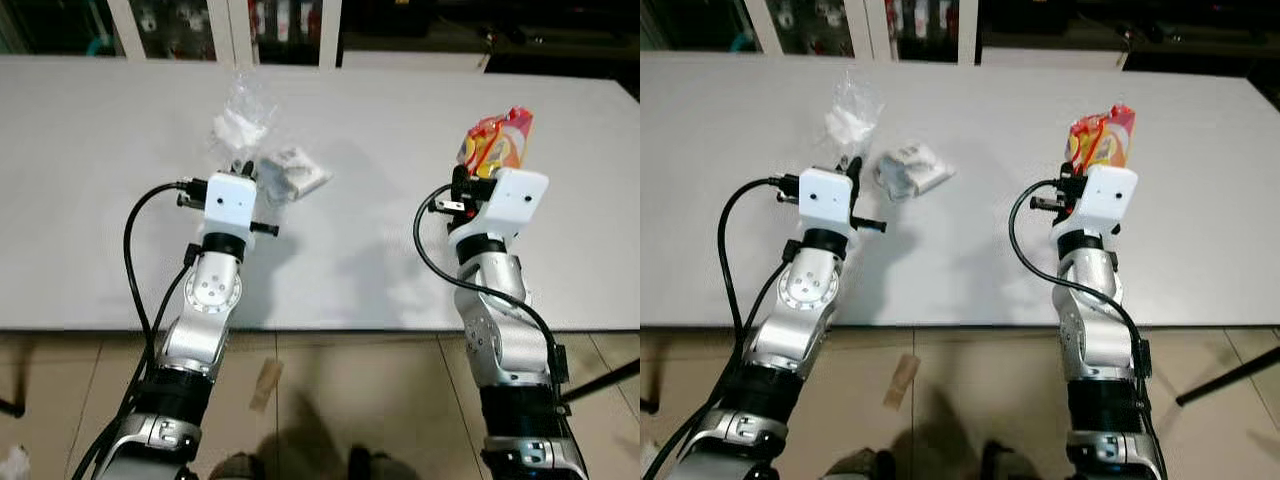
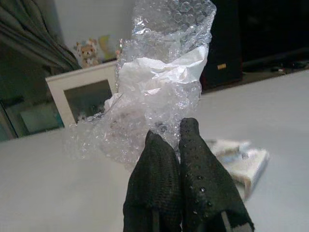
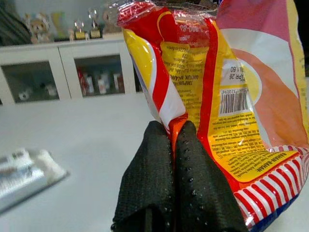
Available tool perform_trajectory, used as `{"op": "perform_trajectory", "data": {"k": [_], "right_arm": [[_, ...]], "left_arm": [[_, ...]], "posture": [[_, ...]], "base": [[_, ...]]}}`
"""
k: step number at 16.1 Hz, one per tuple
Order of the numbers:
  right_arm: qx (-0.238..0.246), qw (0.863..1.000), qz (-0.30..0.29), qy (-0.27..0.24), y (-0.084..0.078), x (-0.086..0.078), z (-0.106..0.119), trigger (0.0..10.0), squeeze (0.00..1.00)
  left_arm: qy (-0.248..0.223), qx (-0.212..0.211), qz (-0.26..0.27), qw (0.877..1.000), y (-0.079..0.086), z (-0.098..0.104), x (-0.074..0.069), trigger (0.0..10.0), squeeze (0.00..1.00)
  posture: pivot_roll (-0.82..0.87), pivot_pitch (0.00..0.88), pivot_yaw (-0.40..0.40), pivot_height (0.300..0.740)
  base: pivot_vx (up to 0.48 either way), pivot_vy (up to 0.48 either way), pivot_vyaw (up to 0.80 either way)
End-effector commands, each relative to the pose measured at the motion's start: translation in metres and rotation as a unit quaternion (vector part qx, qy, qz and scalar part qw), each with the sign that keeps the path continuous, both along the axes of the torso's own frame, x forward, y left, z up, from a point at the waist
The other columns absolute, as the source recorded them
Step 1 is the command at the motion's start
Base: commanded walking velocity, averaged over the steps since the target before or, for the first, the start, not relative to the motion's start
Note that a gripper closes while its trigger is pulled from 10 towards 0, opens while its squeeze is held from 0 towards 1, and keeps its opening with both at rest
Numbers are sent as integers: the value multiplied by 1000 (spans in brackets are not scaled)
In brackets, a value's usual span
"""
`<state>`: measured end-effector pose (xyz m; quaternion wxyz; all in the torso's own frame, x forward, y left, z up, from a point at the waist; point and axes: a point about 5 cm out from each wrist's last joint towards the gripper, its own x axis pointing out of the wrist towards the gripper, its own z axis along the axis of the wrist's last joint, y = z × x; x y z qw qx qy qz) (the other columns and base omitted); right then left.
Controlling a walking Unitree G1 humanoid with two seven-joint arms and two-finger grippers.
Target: Picking trash to rubbish bin
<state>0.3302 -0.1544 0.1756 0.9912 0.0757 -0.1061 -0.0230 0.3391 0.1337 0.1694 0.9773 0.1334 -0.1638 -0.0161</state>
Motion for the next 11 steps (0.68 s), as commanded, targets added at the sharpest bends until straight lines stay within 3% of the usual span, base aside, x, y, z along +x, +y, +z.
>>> {"op": "perform_trajectory", "data": {"k": [1,11], "right_arm": [[4,1000,-3,11,-2,-2,-5,10000,0],[4,1000,-3,19,-2,-1,-6,10000,0]], "left_arm": [[7,2,1,1000,0,-4,-1,10000,0],[8,5,1,1000,0,-4,0,10000,0]], "posture": [[-44,87,-24,740],[-44,88,-25,740]], "base": [[-285,0,0],[-337,0,0]]}}
